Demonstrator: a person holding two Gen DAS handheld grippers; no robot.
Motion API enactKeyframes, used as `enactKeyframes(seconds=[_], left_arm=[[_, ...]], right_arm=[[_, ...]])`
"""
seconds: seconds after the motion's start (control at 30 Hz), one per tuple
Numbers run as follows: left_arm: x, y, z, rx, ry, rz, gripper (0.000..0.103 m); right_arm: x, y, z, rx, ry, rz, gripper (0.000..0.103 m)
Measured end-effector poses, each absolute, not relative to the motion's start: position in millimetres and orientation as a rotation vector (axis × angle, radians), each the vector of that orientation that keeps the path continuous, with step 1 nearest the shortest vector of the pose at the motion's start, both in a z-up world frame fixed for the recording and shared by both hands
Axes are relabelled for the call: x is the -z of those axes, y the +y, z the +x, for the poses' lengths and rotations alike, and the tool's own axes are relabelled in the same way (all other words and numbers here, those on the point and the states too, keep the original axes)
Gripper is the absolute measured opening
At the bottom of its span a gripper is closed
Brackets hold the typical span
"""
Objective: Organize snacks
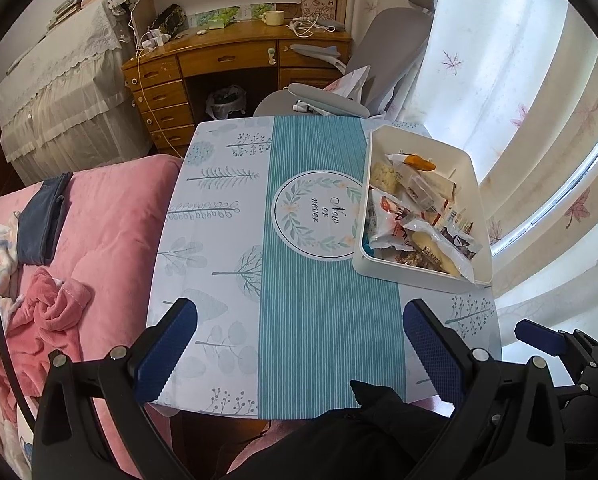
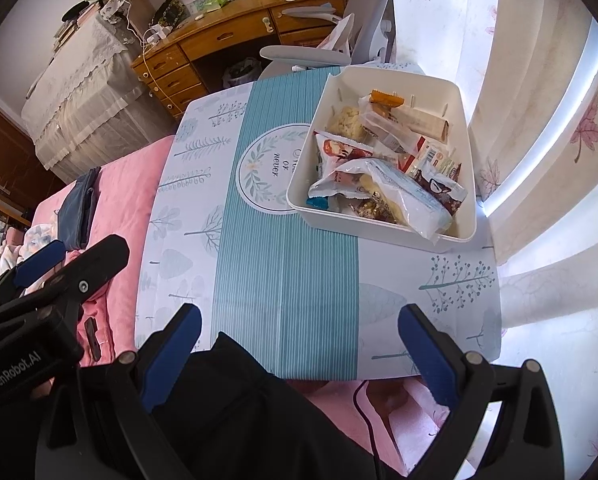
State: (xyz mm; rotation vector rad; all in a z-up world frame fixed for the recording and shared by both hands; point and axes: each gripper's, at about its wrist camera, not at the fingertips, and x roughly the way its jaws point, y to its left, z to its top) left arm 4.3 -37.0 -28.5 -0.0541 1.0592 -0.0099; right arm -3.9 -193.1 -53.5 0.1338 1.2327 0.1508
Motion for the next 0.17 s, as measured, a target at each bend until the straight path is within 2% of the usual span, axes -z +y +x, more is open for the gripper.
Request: enactKeyframes(seconds=[0.17], left_arm=[[29.9, -35.7, 2.2, 0.007, 1.063, -0.056, 0.102]], right_arm=[[54.8, -192.1, -5.5, -0.153, 1.234, 0.135, 0.100]])
